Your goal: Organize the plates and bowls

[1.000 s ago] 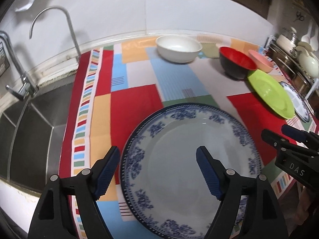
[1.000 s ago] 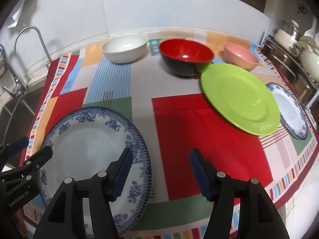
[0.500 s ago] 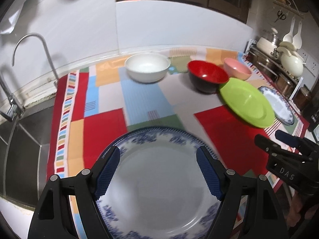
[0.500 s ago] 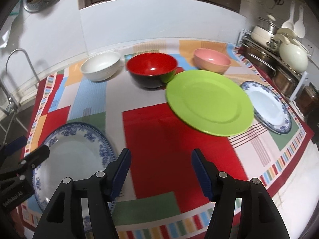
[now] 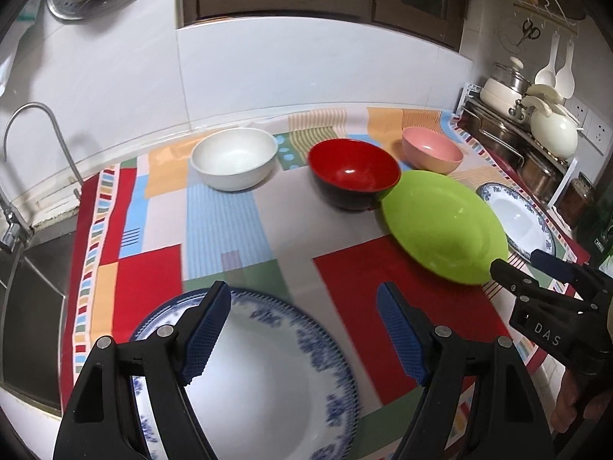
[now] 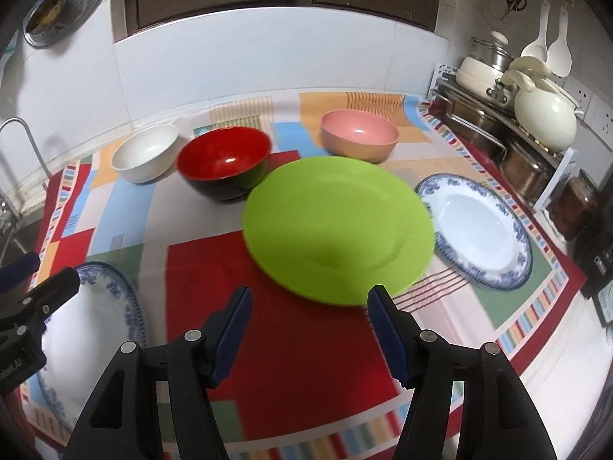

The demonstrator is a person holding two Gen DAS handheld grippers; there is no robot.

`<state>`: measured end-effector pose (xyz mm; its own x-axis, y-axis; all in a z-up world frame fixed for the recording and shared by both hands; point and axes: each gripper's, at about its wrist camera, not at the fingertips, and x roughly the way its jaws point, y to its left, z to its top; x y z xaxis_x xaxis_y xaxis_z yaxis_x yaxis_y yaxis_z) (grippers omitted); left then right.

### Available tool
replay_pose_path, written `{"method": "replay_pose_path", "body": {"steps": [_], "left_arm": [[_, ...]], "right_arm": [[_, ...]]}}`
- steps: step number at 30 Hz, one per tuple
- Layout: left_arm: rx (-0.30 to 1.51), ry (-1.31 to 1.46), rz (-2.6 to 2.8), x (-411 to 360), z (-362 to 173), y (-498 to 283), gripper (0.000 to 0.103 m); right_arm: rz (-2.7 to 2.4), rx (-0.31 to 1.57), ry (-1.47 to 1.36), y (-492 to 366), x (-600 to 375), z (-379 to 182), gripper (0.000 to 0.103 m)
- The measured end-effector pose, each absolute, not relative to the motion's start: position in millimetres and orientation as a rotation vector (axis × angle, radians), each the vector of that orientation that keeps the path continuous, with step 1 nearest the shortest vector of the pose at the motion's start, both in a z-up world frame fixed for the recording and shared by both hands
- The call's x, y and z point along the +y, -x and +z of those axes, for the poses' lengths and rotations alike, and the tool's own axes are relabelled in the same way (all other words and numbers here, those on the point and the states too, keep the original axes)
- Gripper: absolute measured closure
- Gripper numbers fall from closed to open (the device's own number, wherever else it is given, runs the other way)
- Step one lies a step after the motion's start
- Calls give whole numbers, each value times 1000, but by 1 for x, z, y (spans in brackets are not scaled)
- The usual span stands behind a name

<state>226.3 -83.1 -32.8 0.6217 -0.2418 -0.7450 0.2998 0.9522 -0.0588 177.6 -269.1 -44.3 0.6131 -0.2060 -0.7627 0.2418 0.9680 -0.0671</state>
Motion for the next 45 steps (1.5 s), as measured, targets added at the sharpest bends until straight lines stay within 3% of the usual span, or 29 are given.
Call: {"method": "replay_pose_path", "body": {"steps": [20,45], "left_arm": [[884,-96,-321,-184,-40,-276,27],[1082,-103,-300,-246,-110,-338,35]], "right_arm": [[-277,859,-43,-214,-368,-46,40],[-292,1007,-93,-284,-442,-105,40]]}}
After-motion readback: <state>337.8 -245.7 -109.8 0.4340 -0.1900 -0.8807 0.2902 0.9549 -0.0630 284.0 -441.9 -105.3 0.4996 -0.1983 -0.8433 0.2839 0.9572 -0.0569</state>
